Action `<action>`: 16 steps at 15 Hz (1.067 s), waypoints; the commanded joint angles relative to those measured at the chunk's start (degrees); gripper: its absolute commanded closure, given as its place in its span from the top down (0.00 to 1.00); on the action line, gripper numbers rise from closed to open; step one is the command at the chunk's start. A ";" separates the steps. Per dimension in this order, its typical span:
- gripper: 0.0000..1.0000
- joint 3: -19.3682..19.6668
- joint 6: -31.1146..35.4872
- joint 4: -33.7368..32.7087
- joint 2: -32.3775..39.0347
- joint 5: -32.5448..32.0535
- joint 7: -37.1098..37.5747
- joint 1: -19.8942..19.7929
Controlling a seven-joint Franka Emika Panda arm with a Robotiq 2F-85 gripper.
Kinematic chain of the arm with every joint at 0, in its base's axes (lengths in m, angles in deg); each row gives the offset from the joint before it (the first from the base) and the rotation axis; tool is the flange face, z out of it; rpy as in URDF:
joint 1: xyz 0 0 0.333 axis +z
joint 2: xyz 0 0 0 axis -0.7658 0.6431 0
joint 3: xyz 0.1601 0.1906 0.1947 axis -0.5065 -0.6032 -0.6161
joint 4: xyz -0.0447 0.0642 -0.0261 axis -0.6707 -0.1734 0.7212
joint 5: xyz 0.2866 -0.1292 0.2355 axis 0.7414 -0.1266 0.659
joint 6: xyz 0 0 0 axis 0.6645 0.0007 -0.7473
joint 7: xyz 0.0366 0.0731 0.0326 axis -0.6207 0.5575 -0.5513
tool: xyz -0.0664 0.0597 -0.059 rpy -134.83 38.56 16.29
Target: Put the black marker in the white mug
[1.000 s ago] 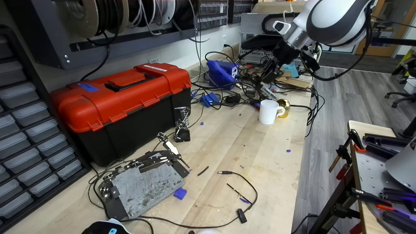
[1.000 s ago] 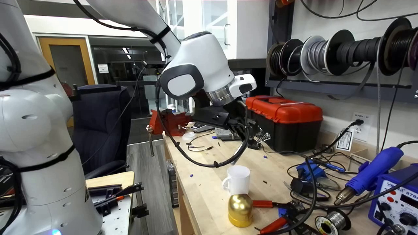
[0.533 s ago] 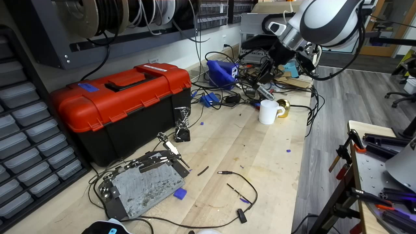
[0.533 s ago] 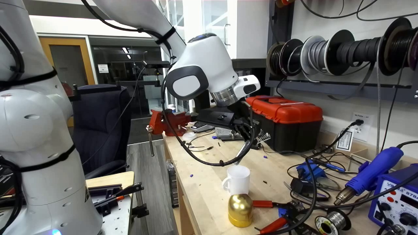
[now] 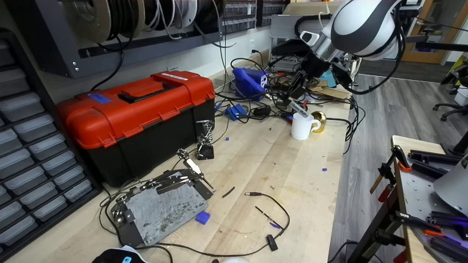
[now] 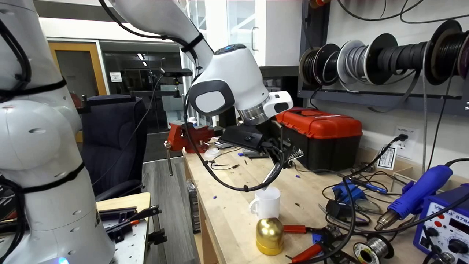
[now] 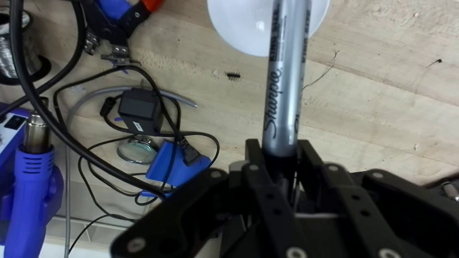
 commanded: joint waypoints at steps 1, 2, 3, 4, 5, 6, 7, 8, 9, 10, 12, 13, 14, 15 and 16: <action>0.45 1.07 -1.36 -0.50 -0.03 5.11 -4.79 1.48; 0.46 0.97 -1.02 -0.26 -0.01 6.10 -5.43 1.49; 0.53 0.88 -0.82 -0.10 0.02 6.93 -5.98 1.46; 0.59 0.83 -0.62 0.12 -0.04 7.79 -6.63 1.45; 0.67 0.79 -0.48 0.22 -0.02 8.60 -7.17 1.42; 0.73 0.76 -0.36 0.39 -0.08 9.48 -7.76 1.40; 0.80 0.75 -0.32 0.53 -0.20 10.47 -8.41 1.41; 0.88 0.71 -0.21 0.66 -0.24 11.33 -9.05 1.39; 0.94 0.66 -0.16 0.75 -0.26 12.12 -9.57 1.35; 1.00 0.64 -0.14 0.90 -0.38 12.88 -10.15 1.33; 1.00 0.75 -1.40 1.00 -0.92 14.19 -11.56 1.22; 0.98 0.00 -0.01 0.35 0.61 11.47 -8.34 0.48; 1.00 0.00 -0.02 0.40 0.61 11.95 -8.84 0.48; 1.00 0.00 -0.02 0.42 0.61 12.17 -9.03 0.48; 1.00 0.00 -0.02 0.43 0.61 12.25 -9.08 0.48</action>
